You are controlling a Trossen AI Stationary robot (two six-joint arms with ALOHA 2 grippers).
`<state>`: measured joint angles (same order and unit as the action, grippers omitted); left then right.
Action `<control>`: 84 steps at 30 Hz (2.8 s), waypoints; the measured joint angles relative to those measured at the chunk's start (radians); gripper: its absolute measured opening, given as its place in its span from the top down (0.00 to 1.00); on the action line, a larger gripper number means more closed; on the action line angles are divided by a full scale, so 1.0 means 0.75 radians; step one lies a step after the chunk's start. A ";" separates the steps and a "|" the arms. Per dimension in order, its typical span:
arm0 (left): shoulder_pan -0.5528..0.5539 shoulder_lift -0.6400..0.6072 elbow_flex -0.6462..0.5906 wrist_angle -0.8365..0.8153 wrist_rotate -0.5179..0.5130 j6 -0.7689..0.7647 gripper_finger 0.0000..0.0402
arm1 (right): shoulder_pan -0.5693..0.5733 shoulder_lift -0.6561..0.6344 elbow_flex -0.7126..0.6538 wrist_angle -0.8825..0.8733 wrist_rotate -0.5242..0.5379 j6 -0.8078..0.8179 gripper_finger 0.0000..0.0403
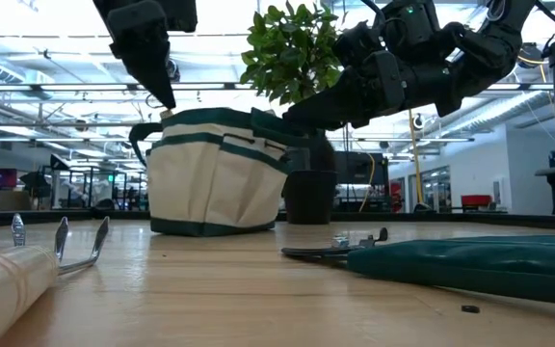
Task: Pick & Place Garden tools in Gardening bag
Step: Put the hand trowel in the gardening bag
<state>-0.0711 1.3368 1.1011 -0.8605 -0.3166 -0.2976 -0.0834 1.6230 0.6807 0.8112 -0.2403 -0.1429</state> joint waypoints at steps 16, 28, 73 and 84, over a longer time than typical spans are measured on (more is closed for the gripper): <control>0.010 0.110 -0.001 0.114 0.247 0.221 0.98 | 0.000 0.000 0.000 0.001 0.000 0.001 0.58; 0.004 -0.016 0.000 0.175 0.251 0.382 0.78 | 0.000 0.000 0.000 -0.001 -0.001 0.001 0.58; -0.222 0.048 0.000 -0.166 0.045 0.814 0.99 | 0.000 0.001 -0.001 0.296 0.000 -0.010 1.00; -0.190 0.042 0.000 -0.172 0.119 0.415 0.95 | 0.001 0.001 -0.001 0.140 0.001 0.030 0.99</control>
<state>-0.2137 1.3684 1.1011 -0.9896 -0.2274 0.0139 -0.0830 1.6238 0.6800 0.9162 -0.2394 -0.1203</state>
